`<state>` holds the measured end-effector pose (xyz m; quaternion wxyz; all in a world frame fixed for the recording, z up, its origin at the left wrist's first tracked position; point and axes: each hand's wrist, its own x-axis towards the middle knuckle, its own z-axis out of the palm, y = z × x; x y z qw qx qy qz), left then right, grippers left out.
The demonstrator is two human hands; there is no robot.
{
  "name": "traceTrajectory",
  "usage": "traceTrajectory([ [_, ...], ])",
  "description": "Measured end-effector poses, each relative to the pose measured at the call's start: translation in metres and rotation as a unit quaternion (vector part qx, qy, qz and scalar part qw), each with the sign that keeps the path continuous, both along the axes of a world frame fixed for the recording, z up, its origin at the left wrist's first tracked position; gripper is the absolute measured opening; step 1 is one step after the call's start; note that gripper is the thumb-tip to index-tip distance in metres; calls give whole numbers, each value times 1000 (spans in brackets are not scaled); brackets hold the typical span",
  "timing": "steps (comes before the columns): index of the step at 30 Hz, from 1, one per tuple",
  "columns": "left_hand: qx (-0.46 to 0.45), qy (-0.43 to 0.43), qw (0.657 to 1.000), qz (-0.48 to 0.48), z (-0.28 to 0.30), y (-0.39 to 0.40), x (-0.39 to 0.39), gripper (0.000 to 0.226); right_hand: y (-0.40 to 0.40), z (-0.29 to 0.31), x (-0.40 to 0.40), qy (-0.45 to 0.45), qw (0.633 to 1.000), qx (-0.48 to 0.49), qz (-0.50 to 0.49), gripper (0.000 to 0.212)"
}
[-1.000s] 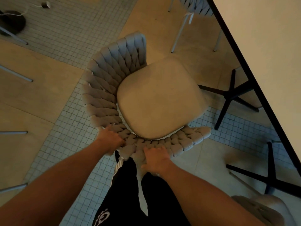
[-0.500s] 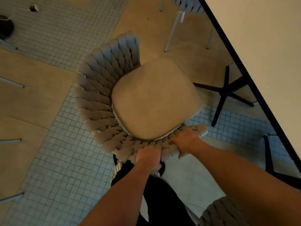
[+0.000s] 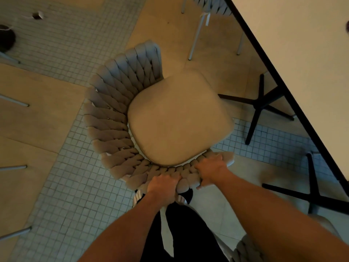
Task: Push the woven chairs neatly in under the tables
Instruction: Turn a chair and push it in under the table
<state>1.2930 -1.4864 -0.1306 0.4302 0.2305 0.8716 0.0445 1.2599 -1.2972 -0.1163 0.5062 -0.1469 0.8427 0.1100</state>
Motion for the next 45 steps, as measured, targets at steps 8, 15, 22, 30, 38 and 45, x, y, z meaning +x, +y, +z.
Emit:
traceTrajectory([
  [8,-41,-2,998,-51,1,-51,14,59,-45,3,36,-7,998,-30,-60,68],
  [15,-33,-32,998,-41,-4,-58,13,66,-44,6,45,22,994,-56,-92,70],
  [22,-1,-102,995,4,15,-54,1,96,-41,16,50,23,992,-72,-98,90],
  [30,-7,-14,1000,26,51,-68,-26,84,-59,29,46,45,972,-110,-204,97],
  [38,-15,-9,998,-53,59,-109,-82,88,-96,42,30,76,943,-121,-301,102],
  [45,-25,5,981,-192,57,-126,-137,90,-137,48,26,107,905,-98,-401,101],
])
